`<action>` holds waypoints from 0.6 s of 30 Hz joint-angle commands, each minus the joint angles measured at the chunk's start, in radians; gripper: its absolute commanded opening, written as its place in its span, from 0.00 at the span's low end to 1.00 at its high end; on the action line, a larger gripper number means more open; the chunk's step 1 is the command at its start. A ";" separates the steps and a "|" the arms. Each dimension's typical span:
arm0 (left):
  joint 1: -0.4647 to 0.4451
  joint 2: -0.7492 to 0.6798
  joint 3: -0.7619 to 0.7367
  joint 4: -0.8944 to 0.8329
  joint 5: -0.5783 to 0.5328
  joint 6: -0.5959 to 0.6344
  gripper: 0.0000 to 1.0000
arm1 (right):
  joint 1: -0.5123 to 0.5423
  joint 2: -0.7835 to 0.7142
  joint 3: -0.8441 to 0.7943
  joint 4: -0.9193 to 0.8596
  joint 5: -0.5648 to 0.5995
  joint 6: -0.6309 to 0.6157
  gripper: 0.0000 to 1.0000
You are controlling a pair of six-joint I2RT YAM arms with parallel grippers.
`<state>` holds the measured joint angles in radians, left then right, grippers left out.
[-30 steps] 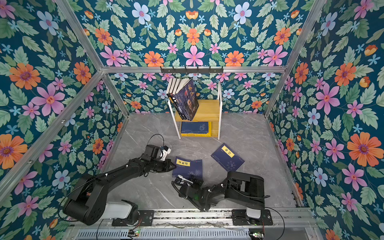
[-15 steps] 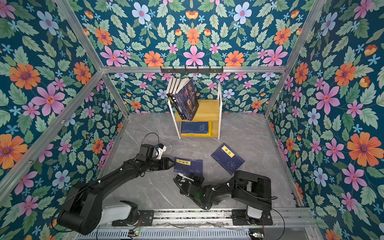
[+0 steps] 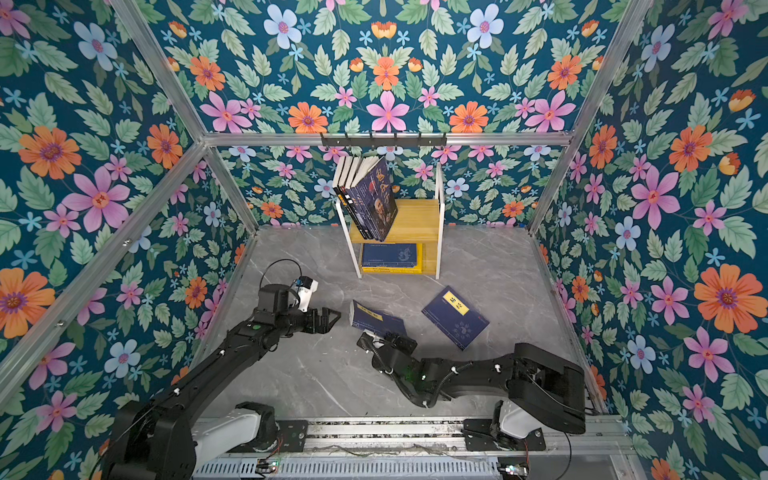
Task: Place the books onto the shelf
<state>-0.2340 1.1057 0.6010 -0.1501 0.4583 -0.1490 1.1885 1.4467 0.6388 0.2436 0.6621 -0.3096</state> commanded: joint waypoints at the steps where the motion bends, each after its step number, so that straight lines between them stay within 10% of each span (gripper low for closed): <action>1: 0.014 -0.031 -0.003 0.003 -0.017 0.099 1.00 | -0.018 -0.050 0.024 -0.052 -0.068 -0.031 0.00; 18: 0.058 -0.061 -0.001 -0.033 0.019 0.291 1.00 | -0.172 -0.201 0.285 -0.503 -0.214 -0.198 0.00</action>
<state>-0.1738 1.0431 0.5926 -0.1799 0.4721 0.1017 1.0275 1.2438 0.8837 -0.1646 0.4526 -0.4259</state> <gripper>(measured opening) 0.996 0.099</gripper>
